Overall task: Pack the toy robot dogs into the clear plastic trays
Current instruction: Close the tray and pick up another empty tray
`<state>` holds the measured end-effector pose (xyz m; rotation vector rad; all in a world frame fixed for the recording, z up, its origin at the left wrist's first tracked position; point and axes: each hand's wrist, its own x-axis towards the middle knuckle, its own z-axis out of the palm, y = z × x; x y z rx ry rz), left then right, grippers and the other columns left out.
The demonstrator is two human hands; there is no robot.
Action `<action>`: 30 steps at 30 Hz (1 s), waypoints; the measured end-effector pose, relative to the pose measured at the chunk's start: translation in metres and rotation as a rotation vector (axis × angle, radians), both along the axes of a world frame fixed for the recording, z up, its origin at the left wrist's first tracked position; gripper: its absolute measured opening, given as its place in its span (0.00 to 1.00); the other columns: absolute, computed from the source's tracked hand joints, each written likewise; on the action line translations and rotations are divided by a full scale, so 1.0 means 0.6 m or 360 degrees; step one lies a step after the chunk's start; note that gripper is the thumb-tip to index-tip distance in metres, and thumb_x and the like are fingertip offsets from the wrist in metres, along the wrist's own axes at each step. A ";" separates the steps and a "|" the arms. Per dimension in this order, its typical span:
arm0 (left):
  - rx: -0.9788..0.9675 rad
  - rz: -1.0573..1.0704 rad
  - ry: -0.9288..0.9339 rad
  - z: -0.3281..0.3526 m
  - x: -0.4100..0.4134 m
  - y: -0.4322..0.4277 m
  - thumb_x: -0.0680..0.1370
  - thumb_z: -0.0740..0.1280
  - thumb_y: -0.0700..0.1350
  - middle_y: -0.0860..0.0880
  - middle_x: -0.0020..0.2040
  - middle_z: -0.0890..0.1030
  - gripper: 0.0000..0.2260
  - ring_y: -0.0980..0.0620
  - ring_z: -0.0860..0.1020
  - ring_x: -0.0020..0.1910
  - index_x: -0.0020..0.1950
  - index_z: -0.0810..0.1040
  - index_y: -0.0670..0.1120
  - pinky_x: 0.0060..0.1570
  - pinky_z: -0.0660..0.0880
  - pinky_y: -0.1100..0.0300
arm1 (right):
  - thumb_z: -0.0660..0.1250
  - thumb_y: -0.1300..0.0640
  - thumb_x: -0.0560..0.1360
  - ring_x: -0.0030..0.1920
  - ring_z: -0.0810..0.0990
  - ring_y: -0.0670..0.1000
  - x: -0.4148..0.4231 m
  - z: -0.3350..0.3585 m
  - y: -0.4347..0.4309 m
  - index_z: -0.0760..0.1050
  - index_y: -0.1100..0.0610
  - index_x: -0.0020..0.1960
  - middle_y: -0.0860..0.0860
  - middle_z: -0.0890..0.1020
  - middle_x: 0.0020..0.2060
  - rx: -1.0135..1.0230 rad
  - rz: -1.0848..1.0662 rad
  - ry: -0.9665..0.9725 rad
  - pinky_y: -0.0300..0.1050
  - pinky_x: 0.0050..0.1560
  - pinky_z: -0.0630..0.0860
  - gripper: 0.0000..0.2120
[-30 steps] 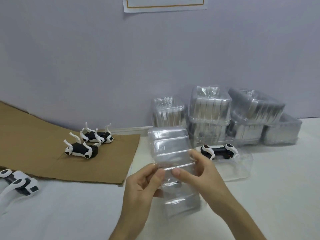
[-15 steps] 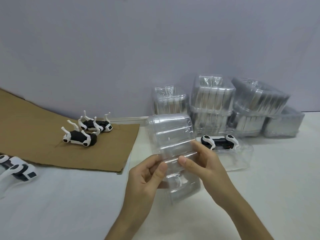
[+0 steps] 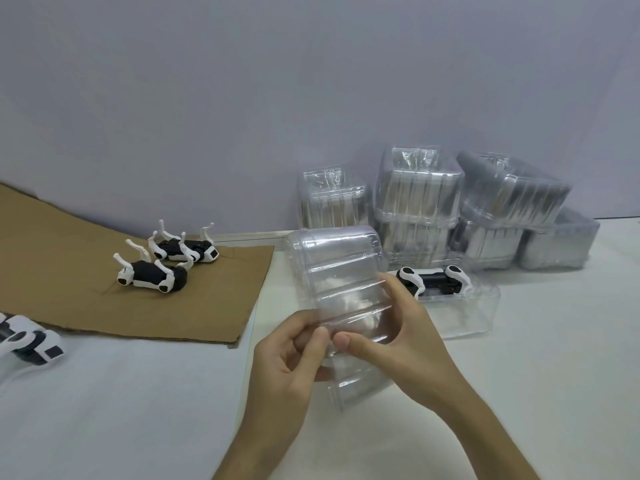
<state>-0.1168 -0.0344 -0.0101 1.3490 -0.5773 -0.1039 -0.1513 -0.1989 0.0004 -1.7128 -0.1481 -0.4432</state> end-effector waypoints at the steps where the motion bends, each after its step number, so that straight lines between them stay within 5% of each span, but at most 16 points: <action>1: -0.0002 -0.0002 0.0019 0.001 0.001 0.000 0.77 0.66 0.47 0.47 0.49 0.87 0.08 0.49 0.86 0.48 0.52 0.84 0.55 0.37 0.80 0.62 | 0.81 0.56 0.69 0.51 0.86 0.54 0.001 0.000 0.000 0.74 0.48 0.63 0.51 0.86 0.52 0.0009 0.0010 -0.0005 0.57 0.52 0.83 0.26; 8: -0.0039 0.0083 0.0014 -0.005 0.002 -0.005 0.77 0.67 0.44 0.46 0.49 0.87 0.08 0.49 0.85 0.48 0.52 0.83 0.54 0.38 0.81 0.59 | 0.78 0.53 0.72 0.54 0.85 0.55 0.005 -0.005 0.002 0.74 0.48 0.64 0.51 0.85 0.53 0.0069 0.0043 -0.0016 0.59 0.55 0.82 0.23; 13: -0.0101 0.0171 -0.0023 -0.005 0.010 0.003 0.77 0.65 0.42 0.43 0.48 0.86 0.09 0.45 0.85 0.46 0.53 0.84 0.50 0.37 0.82 0.56 | 0.79 0.52 0.70 0.49 0.86 0.48 0.004 -0.001 -0.002 0.76 0.38 0.59 0.46 0.86 0.49 0.0071 -0.0039 -0.0028 0.39 0.47 0.80 0.22; 15: -0.0114 0.0297 -0.0026 -0.006 0.020 0.005 0.79 0.65 0.40 0.43 0.44 0.86 0.07 0.47 0.85 0.40 0.52 0.83 0.45 0.34 0.80 0.58 | 0.78 0.59 0.72 0.43 0.86 0.50 0.005 0.000 -0.009 0.78 0.41 0.58 0.49 0.85 0.44 0.0100 -0.0093 -0.0046 0.41 0.42 0.81 0.20; 17: -0.0206 0.0541 0.0126 -0.008 0.044 0.016 0.82 0.63 0.35 0.46 0.39 0.84 0.08 0.51 0.82 0.33 0.49 0.80 0.43 0.31 0.77 0.63 | 0.73 0.67 0.74 0.37 0.85 0.53 0.004 0.004 -0.029 0.81 0.50 0.56 0.54 0.84 0.38 0.0258 -0.0204 -0.0124 0.43 0.36 0.80 0.16; 20: -0.0308 0.0844 0.0502 -0.012 0.094 0.056 0.85 0.57 0.36 0.47 0.40 0.78 0.13 0.51 0.76 0.36 0.46 0.77 0.45 0.40 0.73 0.57 | 0.70 0.62 0.73 0.33 0.83 0.54 -0.005 0.011 -0.068 0.80 0.58 0.55 0.56 0.83 0.36 0.0604 -0.0349 -0.0154 0.41 0.33 0.79 0.11; 24: -0.0298 0.1106 0.0760 -0.025 0.139 0.104 0.84 0.57 0.37 0.53 0.35 0.75 0.16 0.55 0.73 0.35 0.39 0.74 0.47 0.40 0.69 0.58 | 0.70 0.58 0.70 0.35 0.83 0.54 -0.007 0.010 -0.078 0.78 0.59 0.59 0.55 0.83 0.38 0.0798 -0.0330 -0.0097 0.41 0.33 0.79 0.17; 28: -0.0221 0.1118 0.0853 -0.029 0.184 0.121 0.83 0.55 0.35 0.52 0.41 0.78 0.15 0.53 0.76 0.39 0.48 0.77 0.51 0.41 0.74 0.59 | 0.69 0.58 0.70 0.37 0.84 0.53 -0.010 0.010 -0.075 0.81 0.56 0.58 0.59 0.84 0.44 0.0832 -0.0294 -0.0145 0.41 0.35 0.80 0.16; 30: -0.0087 0.1058 0.0819 -0.025 0.223 0.122 0.82 0.53 0.33 0.50 0.39 0.76 0.17 0.52 0.73 0.37 0.44 0.75 0.49 0.36 0.73 0.62 | 0.69 0.58 0.70 0.37 0.84 0.54 -0.013 0.013 -0.076 0.82 0.55 0.57 0.61 0.84 0.45 0.0844 -0.0282 -0.0149 0.42 0.36 0.80 0.15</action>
